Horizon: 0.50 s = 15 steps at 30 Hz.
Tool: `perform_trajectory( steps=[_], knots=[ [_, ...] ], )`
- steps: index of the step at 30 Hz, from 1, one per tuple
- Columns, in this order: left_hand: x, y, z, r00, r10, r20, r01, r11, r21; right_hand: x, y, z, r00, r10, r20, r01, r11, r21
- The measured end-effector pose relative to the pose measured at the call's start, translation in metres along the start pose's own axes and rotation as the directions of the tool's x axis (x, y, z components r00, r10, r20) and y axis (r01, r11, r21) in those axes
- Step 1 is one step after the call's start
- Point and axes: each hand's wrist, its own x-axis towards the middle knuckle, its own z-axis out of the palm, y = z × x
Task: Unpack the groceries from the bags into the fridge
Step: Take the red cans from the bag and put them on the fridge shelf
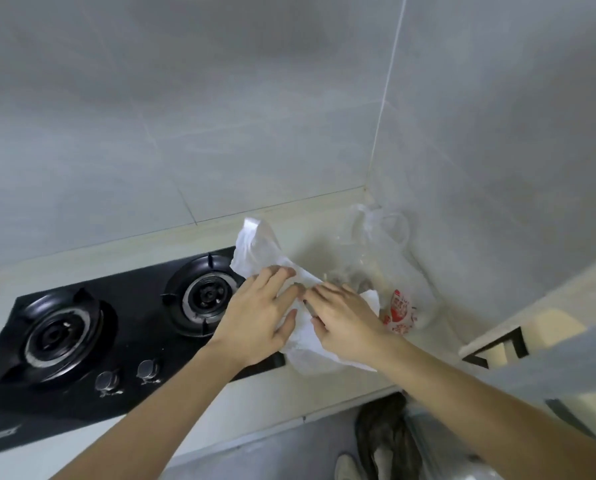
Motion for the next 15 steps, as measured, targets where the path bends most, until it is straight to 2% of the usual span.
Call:
perform_trajectory(
  steps=[3, 8, 12, 15],
  knots=[
    [0.023, -0.003, 0.001, 0.999, 0.007, 0.053, -0.011, 0.997, 0.080, 0.002, 0.027, -0.005, 0.996, -0.047, 0.076, 0.050, 0.998, -0.044],
    [0.042, -0.016, -0.002, 0.936, -0.246, 0.253, 0.211, 0.965, 0.158, 0.010, 0.054, -0.006, 0.971, -0.105, 0.216, 0.126, 0.988, -0.088],
    [0.044, -0.024, -0.014, 0.893, -0.348, 0.285, 0.308, 0.935, 0.177, 0.019, 0.073, -0.007, 0.968, -0.044, 0.248, 0.082, 0.986, -0.145],
    [0.040, -0.041, -0.019, 0.887, -0.341, 0.313, 0.289, 0.936, 0.202, 0.025, 0.086, -0.013, 0.954, 0.052, 0.295, 0.003, 0.983, -0.185]
  ],
)
